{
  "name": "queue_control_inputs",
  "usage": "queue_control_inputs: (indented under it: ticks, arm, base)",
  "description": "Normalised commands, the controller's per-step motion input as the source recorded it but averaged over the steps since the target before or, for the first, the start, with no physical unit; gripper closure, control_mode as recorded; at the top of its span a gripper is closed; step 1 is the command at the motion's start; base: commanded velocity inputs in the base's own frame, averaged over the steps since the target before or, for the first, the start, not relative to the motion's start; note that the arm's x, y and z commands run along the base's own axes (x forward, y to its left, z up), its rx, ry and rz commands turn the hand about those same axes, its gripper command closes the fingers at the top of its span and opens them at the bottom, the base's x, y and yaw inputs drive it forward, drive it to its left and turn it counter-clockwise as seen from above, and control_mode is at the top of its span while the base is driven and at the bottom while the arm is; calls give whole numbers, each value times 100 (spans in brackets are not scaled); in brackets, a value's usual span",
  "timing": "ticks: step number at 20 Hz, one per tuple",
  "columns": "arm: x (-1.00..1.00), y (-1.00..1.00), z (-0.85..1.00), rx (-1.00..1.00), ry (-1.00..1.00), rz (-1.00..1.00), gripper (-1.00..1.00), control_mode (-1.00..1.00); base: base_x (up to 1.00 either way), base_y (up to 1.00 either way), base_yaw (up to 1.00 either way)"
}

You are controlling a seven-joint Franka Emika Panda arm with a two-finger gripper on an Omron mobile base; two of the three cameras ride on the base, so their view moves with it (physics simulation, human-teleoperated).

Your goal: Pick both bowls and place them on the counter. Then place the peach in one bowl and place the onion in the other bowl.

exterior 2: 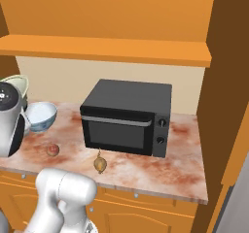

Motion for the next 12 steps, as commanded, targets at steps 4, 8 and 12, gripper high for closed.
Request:
queue_control_inputs:
  ticks: [4, 8, 12]
  arm:
    - [22, 25, -32, 0, 10, 4, 100, -100]
    - [29, 13, -36, 3, 26, 0, 100, -100]
    - [17, 2, -36, 11, 26, 0, 100, -100]
  base:
    - [0, 0, 0]
    - [0, 0, 0]
    - [0, 0, 0]
